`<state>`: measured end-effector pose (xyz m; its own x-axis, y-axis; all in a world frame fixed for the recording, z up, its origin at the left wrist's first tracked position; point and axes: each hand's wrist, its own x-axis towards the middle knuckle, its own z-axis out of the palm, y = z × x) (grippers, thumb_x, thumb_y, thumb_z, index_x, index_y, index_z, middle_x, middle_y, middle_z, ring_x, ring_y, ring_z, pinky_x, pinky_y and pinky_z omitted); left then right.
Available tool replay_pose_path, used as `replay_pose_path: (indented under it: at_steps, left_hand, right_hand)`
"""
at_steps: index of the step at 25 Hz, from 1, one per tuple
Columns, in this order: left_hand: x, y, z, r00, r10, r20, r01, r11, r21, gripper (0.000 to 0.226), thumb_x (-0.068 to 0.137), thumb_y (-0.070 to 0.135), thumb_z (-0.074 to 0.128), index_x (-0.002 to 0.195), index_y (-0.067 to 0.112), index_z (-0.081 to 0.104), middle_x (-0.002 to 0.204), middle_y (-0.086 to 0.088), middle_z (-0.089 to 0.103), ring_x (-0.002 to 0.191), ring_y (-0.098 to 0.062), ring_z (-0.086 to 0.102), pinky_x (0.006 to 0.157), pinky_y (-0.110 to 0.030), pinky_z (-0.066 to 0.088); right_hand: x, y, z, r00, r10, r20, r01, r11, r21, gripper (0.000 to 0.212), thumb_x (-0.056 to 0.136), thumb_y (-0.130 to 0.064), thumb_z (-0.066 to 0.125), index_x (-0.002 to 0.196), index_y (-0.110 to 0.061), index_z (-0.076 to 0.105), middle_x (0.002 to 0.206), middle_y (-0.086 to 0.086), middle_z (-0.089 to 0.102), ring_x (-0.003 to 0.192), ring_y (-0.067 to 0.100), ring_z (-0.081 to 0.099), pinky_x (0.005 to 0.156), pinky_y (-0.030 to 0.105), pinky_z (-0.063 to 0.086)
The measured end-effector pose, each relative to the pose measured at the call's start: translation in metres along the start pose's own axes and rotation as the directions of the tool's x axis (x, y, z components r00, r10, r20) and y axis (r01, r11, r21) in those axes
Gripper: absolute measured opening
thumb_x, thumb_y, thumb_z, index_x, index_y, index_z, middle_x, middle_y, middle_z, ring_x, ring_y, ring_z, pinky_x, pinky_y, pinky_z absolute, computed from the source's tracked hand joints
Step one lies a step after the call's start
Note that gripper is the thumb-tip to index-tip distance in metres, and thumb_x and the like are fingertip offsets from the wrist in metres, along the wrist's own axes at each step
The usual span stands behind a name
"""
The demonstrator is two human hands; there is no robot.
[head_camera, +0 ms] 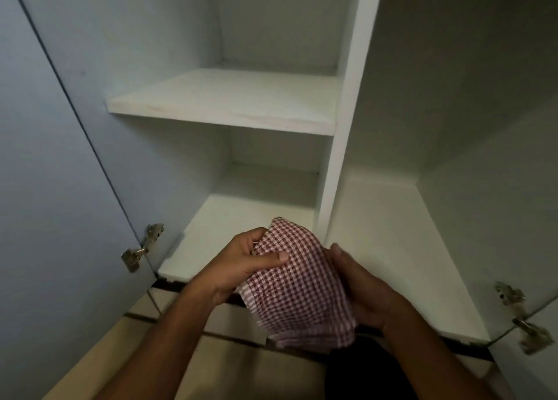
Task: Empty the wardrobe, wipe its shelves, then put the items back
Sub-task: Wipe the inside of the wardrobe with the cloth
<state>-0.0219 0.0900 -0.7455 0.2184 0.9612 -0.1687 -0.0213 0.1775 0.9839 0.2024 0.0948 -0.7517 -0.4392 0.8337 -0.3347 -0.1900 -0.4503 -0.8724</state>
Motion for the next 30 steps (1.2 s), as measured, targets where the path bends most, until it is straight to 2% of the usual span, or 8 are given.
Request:
replay_pose_path:
  at_steps: [3, 7, 10, 12, 15, 19, 23, 30]
  left_hand:
    - [0.009, 0.051, 0.031, 0.936, 0.347, -0.067, -0.290, 0.862, 0.416, 0.035, 0.079, 0.028, 0.084, 0.109, 0.020, 0.067, 0.102, 0.004, 0.076, 0.095, -0.011, 0.072, 0.089, -0.037, 0.059]
    - [0.019, 0.116, 0.052, 0.485, 0.870, -0.087, -0.550, 0.380, 0.744, 0.033, 0.088, 0.033, 0.076, 0.115, 0.018, 0.065, 0.103, 0.009, 0.069, 0.095, -0.008, 0.066, 0.079, -0.019, 0.052]
    - [0.041, 0.164, 0.063, 0.323, 0.943, -0.079, -0.548, 0.255, 0.797, 0.038, 0.096, 0.038, 0.062, 0.128, 0.018, 0.057, 0.120, 0.005, 0.063, 0.101, -0.010, 0.063, 0.075, -0.024, 0.054]
    - [0.065, 0.190, 0.072, 0.332, 0.940, -0.073, -0.504, 0.243, 0.829, 0.046, 0.099, 0.047, 0.051, 0.139, 0.023, 0.049, 0.128, 0.007, 0.058, 0.102, -0.007, 0.061, 0.075, -0.033, 0.058]
    - [0.101, 0.204, 0.087, 0.387, 0.920, -0.055, -0.513, 0.265, 0.817, 0.058, 0.101, 0.057, 0.034, 0.149, 0.024, 0.038, 0.135, 0.007, 0.055, 0.108, -0.010, 0.060, 0.085, -0.042, 0.056]
    - [0.125, 0.197, 0.094, 0.356, 0.926, -0.127, -0.573, 0.324, 0.753, 0.064, 0.099, 0.068, 0.021, 0.148, 0.030, 0.036, 0.136, 0.010, 0.056, 0.118, -0.008, 0.059, 0.094, -0.041, 0.055]
    - [0.129, 0.196, 0.090, 0.328, 0.938, -0.114, -0.574, 0.293, 0.764, 0.062, 0.099, 0.067, 0.019, 0.148, 0.032, 0.035, 0.131, 0.014, 0.057, 0.113, -0.002, 0.059, 0.091, -0.035, 0.056]
    - [0.133, 0.190, 0.089, 0.313, 0.937, -0.157, -0.633, 0.329, 0.701, 0.073, 0.099, 0.069, 0.021, 0.147, 0.020, 0.046, 0.129, 0.013, 0.062, 0.113, 0.000, 0.061, 0.093, -0.019, 0.054]
  right_hand:
    - [0.003, -0.012, 0.001, 0.987, -0.160, -0.013, 0.158, 0.983, -0.094, 0.059, 0.081, -0.030, 0.078, 0.132, -0.008, 0.060, 0.122, 0.013, 0.070, 0.113, 0.032, 0.067, 0.099, 0.050, 0.051]
    - [-0.014, -0.036, -0.024, 0.935, -0.270, -0.228, 0.312, 0.934, 0.174, 0.035, 0.088, -0.012, 0.059, 0.120, 0.002, 0.065, 0.112, 0.021, 0.072, 0.101, 0.037, 0.071, 0.087, 0.043, 0.054]
    - [-0.014, -0.073, -0.063, 0.777, -0.335, -0.534, 0.480, 0.863, 0.157, 0.029, 0.095, -0.017, 0.057, 0.118, -0.002, 0.066, 0.112, 0.019, 0.072, 0.096, 0.036, 0.072, 0.088, 0.044, 0.054]
    - [-0.001, -0.113, -0.067, 0.595, -0.492, -0.636, 0.635, 0.773, -0.004, 0.030, 0.100, -0.020, 0.054, 0.128, -0.013, 0.063, 0.126, 0.014, 0.067, 0.110, 0.032, 0.066, 0.099, 0.047, 0.050]
    - [0.030, -0.174, -0.031, 0.356, -0.822, -0.445, 0.736, 0.540, -0.408, 0.036, 0.105, -0.035, 0.046, 0.141, -0.038, 0.047, 0.144, -0.010, 0.052, 0.131, 0.013, 0.051, 0.109, 0.026, 0.039]
    - [0.072, -0.209, 0.007, 0.386, -0.922, 0.011, 0.765, 0.313, -0.563, 0.048, 0.100, -0.056, 0.040, 0.144, -0.038, 0.044, 0.146, -0.013, 0.048, 0.135, 0.011, 0.047, 0.113, 0.043, 0.040]
    - [0.087, -0.219, -0.013, 0.385, -0.911, 0.146, 0.909, 0.346, -0.234, 0.056, 0.096, -0.056, 0.049, 0.147, -0.034, 0.043, 0.150, -0.009, 0.049, 0.140, 0.015, 0.045, 0.116, 0.038, 0.037]
    - [0.124, -0.225, 0.007, 0.068, -0.994, 0.083, 0.839, 0.012, -0.545, 0.046, 0.104, -0.039, 0.031, 0.147, -0.027, 0.042, 0.152, 0.003, 0.043, 0.142, 0.020, 0.038, 0.114, 0.050, 0.037]
